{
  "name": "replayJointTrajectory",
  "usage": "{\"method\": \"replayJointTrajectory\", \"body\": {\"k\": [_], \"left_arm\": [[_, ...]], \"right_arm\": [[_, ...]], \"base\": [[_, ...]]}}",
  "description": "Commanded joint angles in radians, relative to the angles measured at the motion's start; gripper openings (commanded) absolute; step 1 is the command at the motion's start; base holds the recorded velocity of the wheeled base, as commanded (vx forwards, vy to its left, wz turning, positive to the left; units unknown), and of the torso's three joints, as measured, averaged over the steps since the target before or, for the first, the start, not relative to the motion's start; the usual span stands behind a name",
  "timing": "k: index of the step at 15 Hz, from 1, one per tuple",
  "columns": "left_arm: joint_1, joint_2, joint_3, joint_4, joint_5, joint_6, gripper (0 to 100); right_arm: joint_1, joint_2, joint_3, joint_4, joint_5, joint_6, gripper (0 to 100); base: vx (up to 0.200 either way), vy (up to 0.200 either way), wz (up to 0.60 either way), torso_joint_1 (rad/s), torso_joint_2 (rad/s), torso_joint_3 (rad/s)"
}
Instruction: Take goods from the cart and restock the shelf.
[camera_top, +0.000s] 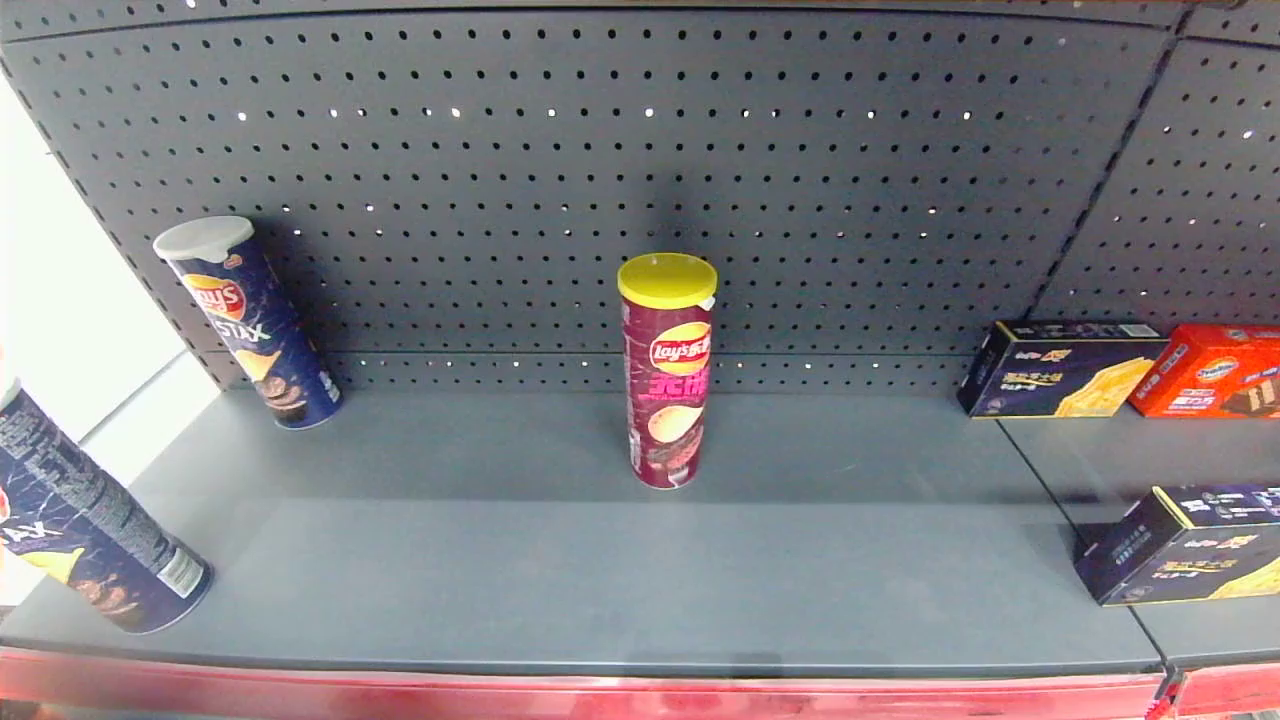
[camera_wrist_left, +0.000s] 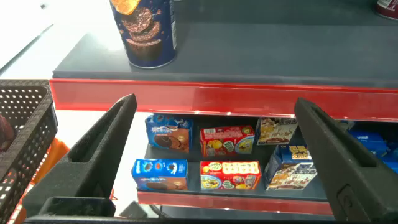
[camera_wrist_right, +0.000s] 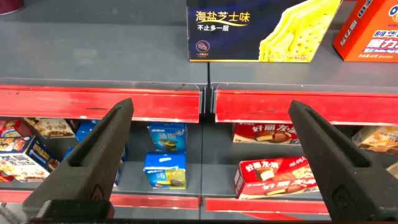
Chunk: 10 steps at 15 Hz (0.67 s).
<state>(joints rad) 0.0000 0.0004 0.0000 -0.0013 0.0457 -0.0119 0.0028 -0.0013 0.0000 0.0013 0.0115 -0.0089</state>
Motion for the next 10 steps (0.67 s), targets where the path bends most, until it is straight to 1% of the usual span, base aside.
{"method": "replayJointTrajectory", "body": {"k": [1, 2, 10], "left_arm": [[0.000, 0.000, 0.000, 0.000, 0.000, 0.000, 100], [0.000, 0.000, 0.000, 0.000, 0.000, 0.000, 100], [-0.002, 0.000, 0.000, 0.000, 0.000, 0.000, 100]], "right_arm": [[-0.001, 0.001, 0.000, 0.000, 0.001, -0.002, 100], [0.000, 0.001, 0.000, 0.000, 0.001, -0.002, 100], [0.000, 0.001, 0.000, 0.000, 0.001, -0.003, 100]], "base": [[0.000, 0.000, 0.00, 0.000, 0.00, 0.000], [0.000, 0.000, 0.00, 0.000, 0.00, 0.000], [0.000, 0.000, 0.60, 0.004, 0.00, 0.002]]}}
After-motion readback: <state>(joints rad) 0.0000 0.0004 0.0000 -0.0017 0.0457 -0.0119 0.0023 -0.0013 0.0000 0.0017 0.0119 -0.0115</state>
